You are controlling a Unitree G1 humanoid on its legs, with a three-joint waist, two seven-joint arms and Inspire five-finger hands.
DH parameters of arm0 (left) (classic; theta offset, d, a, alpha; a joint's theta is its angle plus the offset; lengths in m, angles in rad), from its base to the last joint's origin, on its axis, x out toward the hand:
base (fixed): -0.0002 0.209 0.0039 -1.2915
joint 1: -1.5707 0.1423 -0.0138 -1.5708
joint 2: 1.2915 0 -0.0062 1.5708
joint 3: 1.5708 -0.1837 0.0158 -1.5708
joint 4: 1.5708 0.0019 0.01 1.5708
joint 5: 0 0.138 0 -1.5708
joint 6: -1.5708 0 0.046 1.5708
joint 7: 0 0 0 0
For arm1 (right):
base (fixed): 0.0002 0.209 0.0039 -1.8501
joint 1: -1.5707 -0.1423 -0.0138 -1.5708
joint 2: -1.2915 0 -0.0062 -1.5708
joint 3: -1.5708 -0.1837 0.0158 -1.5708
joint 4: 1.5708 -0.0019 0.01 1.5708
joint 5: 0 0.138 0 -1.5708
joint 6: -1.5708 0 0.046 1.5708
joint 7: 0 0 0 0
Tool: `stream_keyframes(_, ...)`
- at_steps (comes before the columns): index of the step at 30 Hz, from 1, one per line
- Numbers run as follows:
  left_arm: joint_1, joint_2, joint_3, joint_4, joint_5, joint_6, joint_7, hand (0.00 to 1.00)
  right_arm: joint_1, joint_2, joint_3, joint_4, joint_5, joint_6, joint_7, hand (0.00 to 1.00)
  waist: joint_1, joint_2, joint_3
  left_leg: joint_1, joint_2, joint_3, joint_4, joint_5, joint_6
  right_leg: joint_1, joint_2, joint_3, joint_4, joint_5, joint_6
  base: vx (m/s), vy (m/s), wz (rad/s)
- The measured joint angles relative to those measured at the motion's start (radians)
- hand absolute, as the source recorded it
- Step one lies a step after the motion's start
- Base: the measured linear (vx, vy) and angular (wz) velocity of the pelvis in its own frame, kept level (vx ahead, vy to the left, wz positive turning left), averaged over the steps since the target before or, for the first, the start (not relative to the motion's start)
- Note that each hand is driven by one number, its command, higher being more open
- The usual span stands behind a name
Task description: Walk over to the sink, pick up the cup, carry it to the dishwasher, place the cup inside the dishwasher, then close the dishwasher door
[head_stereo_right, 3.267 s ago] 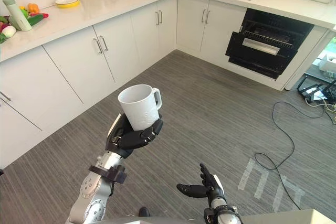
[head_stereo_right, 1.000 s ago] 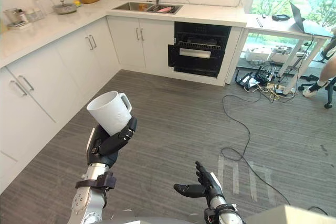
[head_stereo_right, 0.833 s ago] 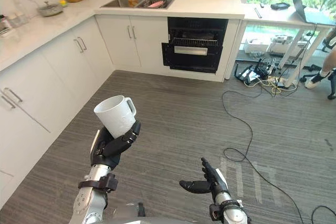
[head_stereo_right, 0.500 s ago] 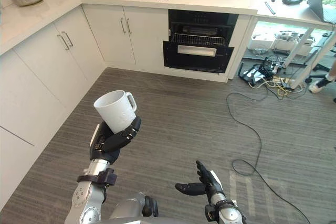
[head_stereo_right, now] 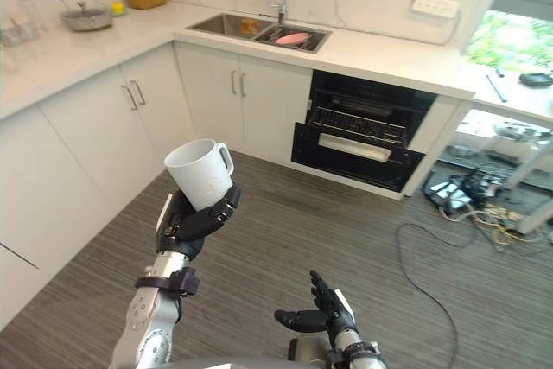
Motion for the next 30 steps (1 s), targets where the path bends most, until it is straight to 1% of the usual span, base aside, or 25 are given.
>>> stream_keyframes(1,0.001,-0.003,0.000,0.000,0.000,0.000,-0.001,0.00,-0.003,-0.004,0.001,0.000,0.000,0.001,0.000,1.00,0.004,-0.004,0.004,-0.028,0.030,0.020,0.068,0.044,0.007,0.014,0.008,-0.003,-0.002,-0.015,-0.010,0.28,-0.160,0.05)
stream_keyframes(2,0.001,-0.007,-0.001,0.000,0.000,0.002,-0.002,0.00,-0.008,-0.002,0.001,-0.001,0.001,0.002,-0.004,1.00,0.010,-0.003,0.004,-0.068,0.075,0.059,0.150,0.057,0.013,0.053,0.018,-0.007,-0.016,-0.043,-0.033,0.35,-0.169,0.04)
stream_keyframes(4,0.001,-0.009,-0.001,0.000,-0.001,0.006,-0.019,0.00,-0.008,-0.007,-0.009,-0.014,0.001,0.008,-0.013,1.00,0.013,-0.006,0.002,-0.112,0.104,0.126,0.109,0.017,0.018,0.123,0.019,-0.011,-0.077,-0.054,-0.044,0.36,-0.137,0.03)
stream_keyframes(6,0.001,-0.010,-0.001,0.000,-0.001,0.007,-0.038,0.00,-0.011,-0.012,-0.019,-0.027,0.001,0.011,-0.014,1.00,0.017,-0.012,-0.001,-0.144,0.094,0.184,-0.034,-0.015,0.024,0.171,0.004,-0.006,-0.130,-0.055,-0.042,0.33,-0.032,0.01)
stream_keyframes(8,0.003,-0.010,-0.001,0.000,-0.002,0.010,-0.045,0.00,-0.022,-0.018,-0.019,-0.029,0.001,0.018,-0.016,1.00,0.022,-0.022,0.001,-0.177,0.059,0.207,-0.201,-0.013,0.020,0.210,-0.026,0.001,-0.165,-0.062,-0.031,0.37,0.058,-0.03)
stream_keyframes(9,0.008,-0.008,0.000,0.000,-0.002,0.010,-0.046,0.00,-0.035,-0.022,-0.017,-0.021,0.003,0.023,-0.018,1.00,0.029,-0.029,0.004,-0.205,0.033,0.201,-0.327,0.020,0.012,0.247,-0.049,0.014,-0.188,-0.071,-0.013,0.34,0.103,-0.18)
stream_keyframes(10,0.013,-0.008,-0.001,0.000,-0.002,0.010,-0.047,0.00,-0.041,-0.025,-0.016,-0.014,0.005,0.024,-0.020,1.00,0.039,-0.029,0.004,-0.223,0.026,0.194,-0.391,0.055,0.009,0.265,-0.060,0.027,-0.197,-0.080,0.001,0.34,0.127,-0.28)
stream_keyframes(11,0.014,-0.008,-0.001,0.000,-0.003,0.010,-0.047,0.00,-0.043,-0.027,-0.014,-0.011,0.005,0.024,-0.022,1.00,0.047,-0.029,0.004,-0.234,0.028,0.193,-0.424,0.079,0.005,0.277,-0.065,0.035,-0.199,-0.086,0.013,0.29,0.148,-0.32)
stream_keyframes(12,0.015,-0.006,-0.001,-0.001,-0.003,0.010,-0.048,0.00,-0.045,-0.029,-0.014,0.000,0.007,0.024,-0.024,1.00,0.053,-0.030,0.004,-0.247,0.030,0.194,-0.477,0.130,0.003,0.302,-0.071,0.044,-0.201,-0.103,0.041,0.37,0.216,-0.44)
stream_keyframes(13,0.020,-0.003,-0.001,0.000,-0.003,0.010,-0.049,0.00,-0.052,-0.027,-0.014,0.028,0.009,0.023,-0.025,1.00,0.064,-0.038,-0.003,-0.241,0.024,0.194,-0.475,0.213,0.008,0.321,-0.084,0.068,-0.193,-0.132,0.070,0.39,0.247,-0.46)
stream_keyframes(14,0.023,0.002,-0.009,0.000,-0.003,0.009,-0.049,0.00,-0.053,-0.026,-0.014,0.040,0.010,0.023,-0.026,1.00,0.066,-0.040,-0.011,-0.240,0.019,0.194,-0.462,0.251,0.017,0.325,-0.088,0.084,-0.188,-0.147,0.083,0.41,0.301,-0.44)
stream_keyframes(15,0.021,0.020,-0.013,0.008,-0.003,0.009,-0.049,0.00,-0.061,-0.014,-0.014,0.079,0.012,0.019,-0.031,1.00,0.058,-0.060,-0.034,-0.256,-0.005,0.199,-0.402,0.223,0.031,0.331,-0.120,0.095,-0.181,-0.172,0.104,0.54,0.389,-0.07)
stream_keyframes(16,0.008,0.034,-0.022,0.037,0.001,0.008,-0.050,0.00,-0.060,-0.012,-0.016,0.117,0.020,0.016,-0.033,1.00,0.035,-0.077,-0.048,-0.274,-0.030,0.196,-0.352,0.167,0.047,0.334,-0.146,0.099,-0.159,-0.173,0.105,0.54,0.391,0.12)
stream_keyframes(17,-0.001,0.037,-0.028,0.058,0.002,0.008,-0.050,0.00,-0.061,-0.013,-0.019,0.138,0.020,0.016,-0.032,1.00,0.028,-0.086,-0.050,-0.273,-0.043,0.197,-0.338,0.143,0.053,0.329,-0.163,0.107,-0.126,-0.173,0.105,0.55,0.392,0.37)
stream_keyframes(18,-0.020,0.039,-0.042,0.104,0.001,0.008,-0.048,0.00,-0.058,-0.013,-0.026,0.176,0.020,0.016,-0.030,1.00,0.015,-0.099,-0.052,-0.263,-0.074,0.199,-0.318,0.105,0.069,0.296,-0.196,0.127,-0.010,-0.168,0.111,0.45,0.330,0.28)
stream_keyframes(19,-0.031,0.047,-0.051,0.138,0.001,0.009,-0.048,0.00,-0.057,-0.009,-0.032,0.208,0.020,0.016,-0.032,1.00,0.007,-0.110,-0.047,-0.234,-0.101,0.208,-0.311,0.068,0.083,0.231,-0.231,0.153,0.162,-0.126,0.151,0.44,0.316,0.20)
stream_keyframes(20,-0.032,0.052,-0.057,0.148,0.001,0.010,-0.047,0.00,-0.058,-0.008,-0.032,0.219,0.020,0.016,-0.032,1.00,0.007,-0.115,-0.042,-0.208,-0.111,0.215,-0.314,0.052,0.088,0.198,-0.247,0.163,0.247,-0.084,0.154,0.44,0.254,-0.06)
stream_keyframes(21,-0.028,0.067,-0.059,0.158,0.006,0.013,-0.046,0.00,-0.057,-0.006,-0.029,0.238,0.020,0.016,-0.029,1.00,0.005,-0.115,-0.028,-0.136,-0.124,0.227,-0.338,0.024,0.095,0.142,-0.268,0.169,0.411,-0.038,0.137,0.42,0.184,-0.23)
stream_keyframes(22,-0.026,0.078,-0.058,0.158,0.015,0.014,-0.044,0.00,-0.054,-0.005,-0.026,0.246,0.019,0.016,-0.019,1.00,0.000,-0.108,-0.020,-0.060,-0.129,0.232,-0.381,0.013,0.095,0.102,-0.259,0.154,0.493,-0.065,0.109,0.41,0.144,-0.19)
stream_keyframes(23,-0.026,0.080,-0.057,0.156,0.017,0.013,-0.044,0.00,-0.051,-0.005,-0.023,0.246,0.018,0.016,-0.015,1.00,-0.005,-0.099,-0.021,-0.028,-0.130,0.232,-0.408,0.013,0.095,0.082,-0.247,0.142,0.503,-0.079,0.101,0.41,0.089,-0.11)
stream_keyframes(25,-0.037,0.080,-0.062,0.128,0.017,0.013,-0.044,0.00,-0.049,-0.004,-0.008,0.222,0.018,0.016,-0.014,1.00,-0.008,-0.096,-0.021,0.058,-0.129,0.235,-0.492,0.019,0.085,0.009,-0.202,0.095,0.480,-0.113,0.086,0.40,0.037,-0.03)
stream_keyframes(26,-0.054,0.081,-0.077,0.102,0.016,0.013,-0.044,0.00,-0.042,-0.003,-0.004,0.186,0.018,0.016,-0.013,1.00,-0.009,-0.090,-0.017,0.111,-0.122,0.234,-0.545,0.024,0.078,-0.038,-0.173,0.053,0.415,-0.124,0.075,0.38,-0.001,0.05)
stream_keyframes(28,-0.088,0.081,-0.105,0.068,0.016,0.016,-0.045,0.00,-0.039,-0.003,-0.004,0.137,0.018,0.016,-0.013,1.00,-0.016,-0.084,-0.013,0.170,-0.104,0.226,-0.597,0.026,0.071,-0.086,-0.137,0.006,0.260,-0.120,0.076,0.37,-0.037,0.19)
stream_keyframes(29,-0.110,0.081,-0.120,0.050,0.017,0.016,-0.048,0.00,-0.040,-0.001,-0.003,0.111,0.018,0.015,-0.012,1.00,-0.027,-0.085,-0.015,0.191,-0.095,0.213,-0.616,0.024,0.060,-0.105,-0.111,0.008,0.128,-0.083,0.084,0.38,-0.077,0.43)
stream_keyframes(30,-0.122,0.080,-0.128,0.033,0.017,0.017,-0.051,0.00,-0.038,0.000,0.000,0.088,0.018,0.010,-0.013,1.00,-0.040,-0.089,-0.017,0.210,-0.095,0.190,-0.618,0.011,0.037,-0.109,-0.090,0.022,-0.006,0.009,0.072,0.42,-0.126,0.50)
